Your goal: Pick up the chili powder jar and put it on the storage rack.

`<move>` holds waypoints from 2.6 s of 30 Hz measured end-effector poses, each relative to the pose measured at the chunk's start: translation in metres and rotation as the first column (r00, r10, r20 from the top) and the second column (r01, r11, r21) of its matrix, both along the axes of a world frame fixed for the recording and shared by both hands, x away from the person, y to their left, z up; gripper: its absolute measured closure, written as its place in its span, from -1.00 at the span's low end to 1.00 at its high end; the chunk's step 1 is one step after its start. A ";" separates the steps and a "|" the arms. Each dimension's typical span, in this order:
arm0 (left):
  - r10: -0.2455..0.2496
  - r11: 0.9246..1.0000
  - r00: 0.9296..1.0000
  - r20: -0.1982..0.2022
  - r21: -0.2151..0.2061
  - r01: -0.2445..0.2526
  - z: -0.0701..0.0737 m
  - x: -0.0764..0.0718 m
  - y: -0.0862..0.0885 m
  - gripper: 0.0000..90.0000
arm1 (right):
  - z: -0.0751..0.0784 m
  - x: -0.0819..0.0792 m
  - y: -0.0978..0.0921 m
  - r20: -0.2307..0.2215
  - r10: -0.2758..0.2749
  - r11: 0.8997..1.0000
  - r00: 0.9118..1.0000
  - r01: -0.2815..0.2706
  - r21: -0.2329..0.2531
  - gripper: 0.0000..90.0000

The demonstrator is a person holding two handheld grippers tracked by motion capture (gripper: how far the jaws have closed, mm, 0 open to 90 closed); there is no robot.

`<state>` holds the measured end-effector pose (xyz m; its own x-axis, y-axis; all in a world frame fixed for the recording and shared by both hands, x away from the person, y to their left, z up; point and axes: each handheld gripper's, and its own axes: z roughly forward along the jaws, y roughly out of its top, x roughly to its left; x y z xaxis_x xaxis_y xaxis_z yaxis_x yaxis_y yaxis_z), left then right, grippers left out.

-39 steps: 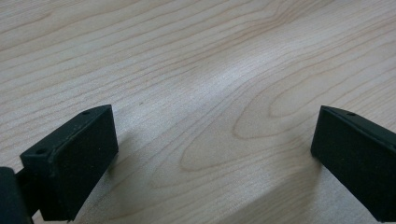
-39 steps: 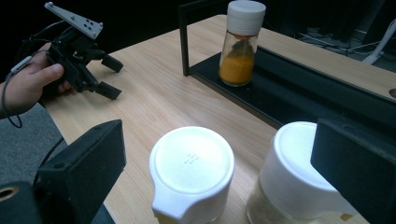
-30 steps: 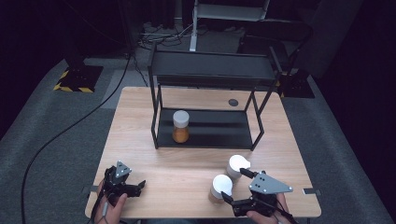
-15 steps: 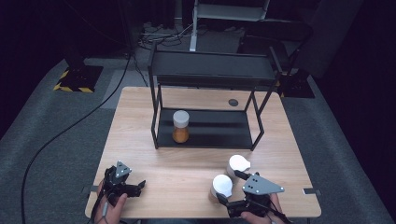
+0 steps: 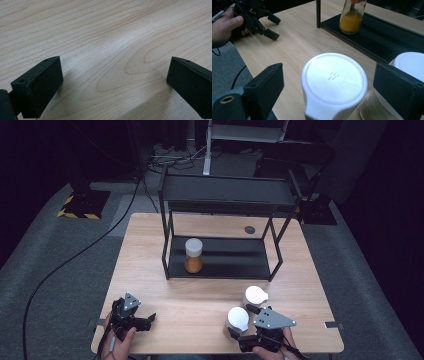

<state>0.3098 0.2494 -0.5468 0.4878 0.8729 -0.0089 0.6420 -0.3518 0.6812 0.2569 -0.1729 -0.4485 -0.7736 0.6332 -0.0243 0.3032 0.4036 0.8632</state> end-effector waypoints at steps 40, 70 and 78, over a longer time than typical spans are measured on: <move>0.000 1.000 1.000 0.002 -0.002 0.000 0.000 0.001 0.000 -0.99 | -0.024 0.013 0.012 -0.040 -0.026 0.999 0.999 0.024 -0.042 -0.31; 0.001 1.000 1.000 0.000 -0.001 -0.001 0.000 0.001 0.000 -0.99 | 0.030 0.036 0.023 -0.030 -0.009 0.999 1.000 0.008 -0.040 -0.31; 0.001 1.000 1.000 0.000 -0.001 -0.001 0.000 0.001 0.000 -0.99 | 0.045 0.047 0.026 -0.026 -0.008 0.999 1.000 0.008 -0.032 -0.31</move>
